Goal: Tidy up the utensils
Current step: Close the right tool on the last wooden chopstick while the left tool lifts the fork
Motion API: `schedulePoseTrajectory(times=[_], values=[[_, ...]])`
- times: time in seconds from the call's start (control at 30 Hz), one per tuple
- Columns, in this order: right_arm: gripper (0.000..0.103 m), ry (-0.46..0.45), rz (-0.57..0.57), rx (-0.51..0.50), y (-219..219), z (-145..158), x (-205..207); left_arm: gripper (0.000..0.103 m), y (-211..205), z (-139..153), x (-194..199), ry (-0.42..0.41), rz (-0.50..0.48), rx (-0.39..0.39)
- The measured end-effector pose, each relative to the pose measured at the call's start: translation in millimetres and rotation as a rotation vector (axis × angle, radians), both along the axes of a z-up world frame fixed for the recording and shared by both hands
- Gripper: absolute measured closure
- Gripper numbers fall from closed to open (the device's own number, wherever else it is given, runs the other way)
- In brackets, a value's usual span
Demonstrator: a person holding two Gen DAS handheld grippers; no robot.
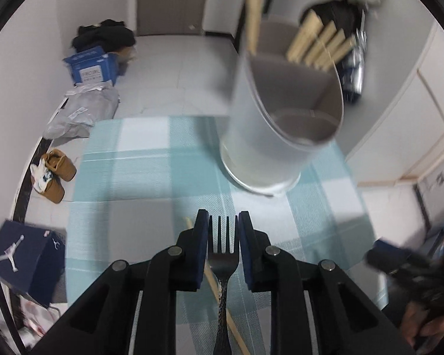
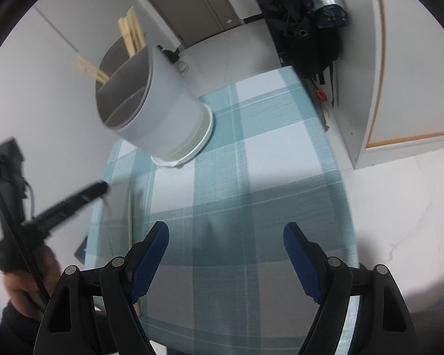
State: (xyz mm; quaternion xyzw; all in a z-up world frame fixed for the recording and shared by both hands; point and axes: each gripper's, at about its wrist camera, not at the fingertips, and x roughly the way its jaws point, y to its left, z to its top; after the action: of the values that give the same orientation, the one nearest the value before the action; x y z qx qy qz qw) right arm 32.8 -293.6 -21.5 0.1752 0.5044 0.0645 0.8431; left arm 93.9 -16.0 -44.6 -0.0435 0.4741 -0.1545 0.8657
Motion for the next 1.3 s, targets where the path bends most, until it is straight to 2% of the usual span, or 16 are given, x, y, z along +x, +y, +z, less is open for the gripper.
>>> schedulePoseTrajectory(times=[0.23,0.33,0.4,0.47,0.57,0.67,0.7,0.93,0.97,1.0,1.03,1.17,1.3], values=[[0.036,0.013,0.092,-0.064,44.4,-4.4,11.3,0.087,27.6,6.8,-0.3,-0.069,0.09,-0.114],[0.043,0.015,0.162,-0.089,70.2,-4.0,23.2,0.087,45.7,4.5,-0.4,-0.06,0.13,-0.191],[0.051,0.023,0.204,-0.102,88.9,-7.4,33.5,0.087,58.6,0.7,1.2,-0.054,0.151,-0.225],[0.06,0.034,0.236,-0.104,105.0,-12.0,44.2,0.087,65.0,0.1,-0.3,-0.055,0.162,-0.236],[0.065,0.056,0.308,-0.127,137.7,-25.0,62.9,0.087,74.0,-0.2,-2.0,-0.054,0.173,-0.255],[0.078,0.095,0.377,-0.133,165.1,-42.1,75.1,0.087,80.4,1.4,-4.2,-0.054,0.174,-0.268],[0.079,0.109,0.389,-0.139,172.1,-46.6,77.9,0.087,82.7,0.8,-4.8,-0.056,0.173,-0.266],[0.08,0.044,0.446,-0.205,199.2,-47.8,87.0,0.087,99.8,-3.1,-6.7,-0.044,0.185,-0.309],[0.085,0.036,0.45,-0.221,202.5,-48.5,88.6,0.087,101.6,-3.1,-6.8,-0.043,0.188,-0.311],[0.095,0.027,0.458,-0.233,205.3,-49.3,89.4,0.087,103.0,-2.8,-6.8,-0.043,0.19,-0.31],[0.097,0.014,0.465,-0.257,208.0,-50.6,90.1,0.087,103.9,-2.1,-7.1,-0.044,0.19,-0.309],[0.098,0.012,0.456,-0.225,202.3,-51.1,90.2,0.087,102.8,-0.3,-8.7,-0.046,0.193,-0.295],[0.098,-0.061,0.425,-0.195,182.7,-31.5,74.3,0.087,93.3,5.8,-12.9,-0.059,0.163,-0.273]])
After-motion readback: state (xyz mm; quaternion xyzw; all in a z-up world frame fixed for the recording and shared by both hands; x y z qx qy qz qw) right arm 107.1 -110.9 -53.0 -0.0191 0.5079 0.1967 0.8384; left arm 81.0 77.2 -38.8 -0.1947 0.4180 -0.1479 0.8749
